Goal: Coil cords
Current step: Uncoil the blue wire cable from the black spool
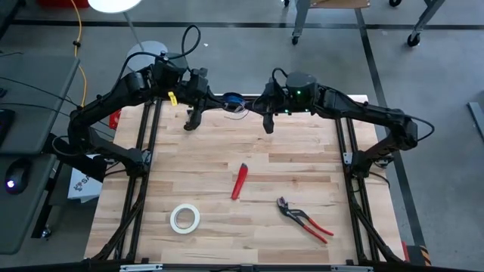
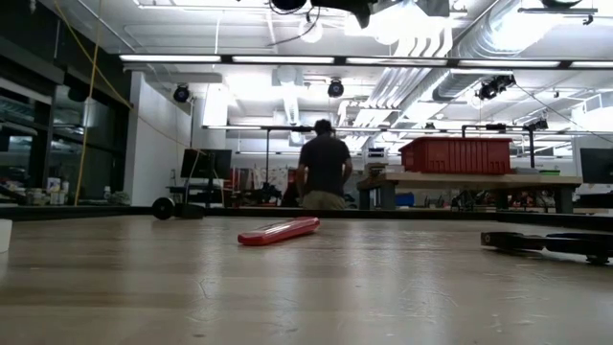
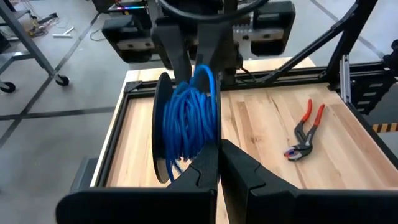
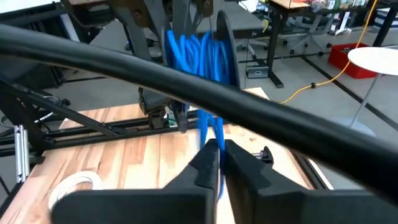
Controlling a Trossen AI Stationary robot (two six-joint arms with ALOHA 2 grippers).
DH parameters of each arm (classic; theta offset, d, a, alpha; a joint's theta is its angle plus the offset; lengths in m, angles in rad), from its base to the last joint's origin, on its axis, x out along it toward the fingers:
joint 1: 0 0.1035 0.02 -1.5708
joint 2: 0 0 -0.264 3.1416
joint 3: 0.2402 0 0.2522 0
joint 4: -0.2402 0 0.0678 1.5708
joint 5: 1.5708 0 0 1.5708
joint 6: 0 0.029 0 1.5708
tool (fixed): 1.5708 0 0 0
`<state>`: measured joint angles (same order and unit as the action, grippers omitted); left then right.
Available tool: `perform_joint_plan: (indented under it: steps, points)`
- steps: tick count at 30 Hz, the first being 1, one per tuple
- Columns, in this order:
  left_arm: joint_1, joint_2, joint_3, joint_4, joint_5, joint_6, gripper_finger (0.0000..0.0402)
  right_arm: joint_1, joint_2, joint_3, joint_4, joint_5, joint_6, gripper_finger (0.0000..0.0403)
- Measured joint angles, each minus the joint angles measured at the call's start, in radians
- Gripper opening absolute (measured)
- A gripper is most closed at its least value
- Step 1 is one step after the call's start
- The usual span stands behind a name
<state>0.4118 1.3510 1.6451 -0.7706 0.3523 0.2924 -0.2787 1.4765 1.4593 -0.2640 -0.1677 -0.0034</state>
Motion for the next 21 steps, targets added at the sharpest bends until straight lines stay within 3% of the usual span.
perform_joint_plan:
  steps: [15, 21]
  points:
    - [0.000, 0.000, 0.000, -0.083, -0.049, 0.033, 0.0000, -0.009, -0.031, 0.000, -0.062, -0.002, -0.023, 0.0005]
    - [0.000, 0.000, 0.000, -0.054, -0.050, 0.033, 0.0000, -0.009, -0.031, 0.000, -0.073, -0.001, -0.023, 0.0026]
